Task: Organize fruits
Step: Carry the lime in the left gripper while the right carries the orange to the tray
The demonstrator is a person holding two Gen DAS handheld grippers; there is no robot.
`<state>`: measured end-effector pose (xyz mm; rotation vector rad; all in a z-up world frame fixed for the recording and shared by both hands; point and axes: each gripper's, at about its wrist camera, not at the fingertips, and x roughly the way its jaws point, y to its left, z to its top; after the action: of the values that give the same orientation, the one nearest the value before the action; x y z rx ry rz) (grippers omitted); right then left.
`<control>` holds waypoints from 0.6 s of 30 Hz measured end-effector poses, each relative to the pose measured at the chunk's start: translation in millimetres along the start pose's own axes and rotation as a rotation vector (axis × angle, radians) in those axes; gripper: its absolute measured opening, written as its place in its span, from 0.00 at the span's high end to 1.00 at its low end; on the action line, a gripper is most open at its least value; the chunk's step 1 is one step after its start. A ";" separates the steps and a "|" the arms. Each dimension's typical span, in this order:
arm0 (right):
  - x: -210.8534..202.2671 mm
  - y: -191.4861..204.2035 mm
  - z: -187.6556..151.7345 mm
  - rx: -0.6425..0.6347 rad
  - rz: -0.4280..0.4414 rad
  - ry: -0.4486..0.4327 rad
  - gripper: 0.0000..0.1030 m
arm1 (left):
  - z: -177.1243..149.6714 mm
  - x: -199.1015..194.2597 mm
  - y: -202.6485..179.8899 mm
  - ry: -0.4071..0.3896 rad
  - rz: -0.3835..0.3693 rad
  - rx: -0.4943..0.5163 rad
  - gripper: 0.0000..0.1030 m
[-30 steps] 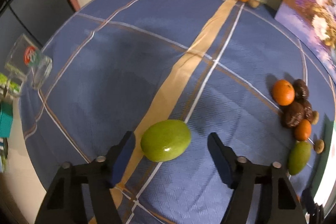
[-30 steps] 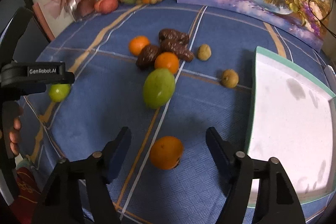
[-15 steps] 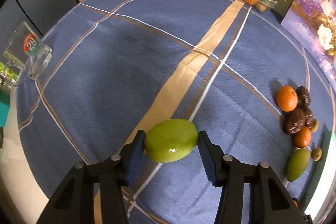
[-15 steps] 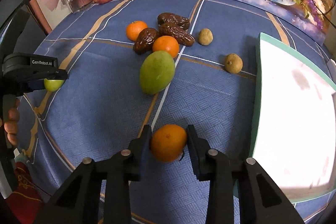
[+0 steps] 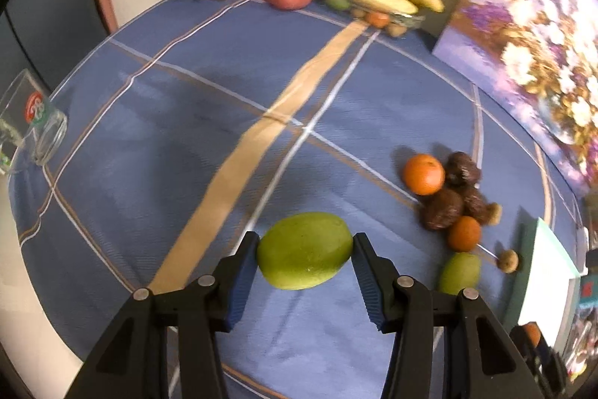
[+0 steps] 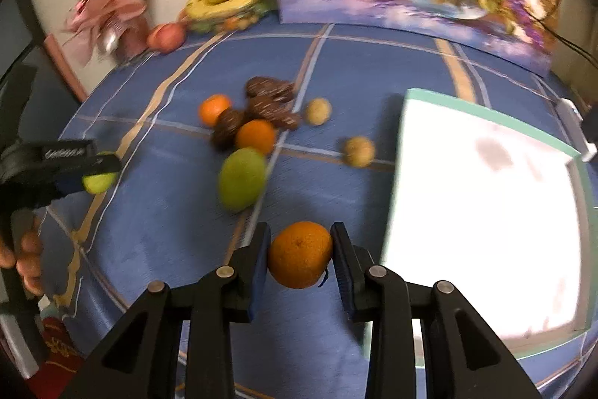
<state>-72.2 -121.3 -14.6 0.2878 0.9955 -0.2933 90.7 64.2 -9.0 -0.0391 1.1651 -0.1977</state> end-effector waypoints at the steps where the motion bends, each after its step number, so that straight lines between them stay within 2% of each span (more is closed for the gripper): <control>1: -3.0 -6.2 1.8 0.014 -0.008 -0.002 0.67 | -1.0 -2.4 -5.4 -0.002 -0.009 0.013 0.48; 8: -12.3 -59.8 19.0 0.125 -0.104 0.000 0.67 | -9.6 -14.1 -47.9 -0.013 -0.074 0.109 0.48; 18: -16.1 -147.7 31.3 0.290 -0.232 0.027 0.67 | -27.8 -24.0 -143.3 -0.008 -0.163 0.300 0.48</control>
<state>-110.8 -267.5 -0.1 0.4410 1.0137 -0.6492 36.9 -70.3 20.9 0.1298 1.1140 -0.5142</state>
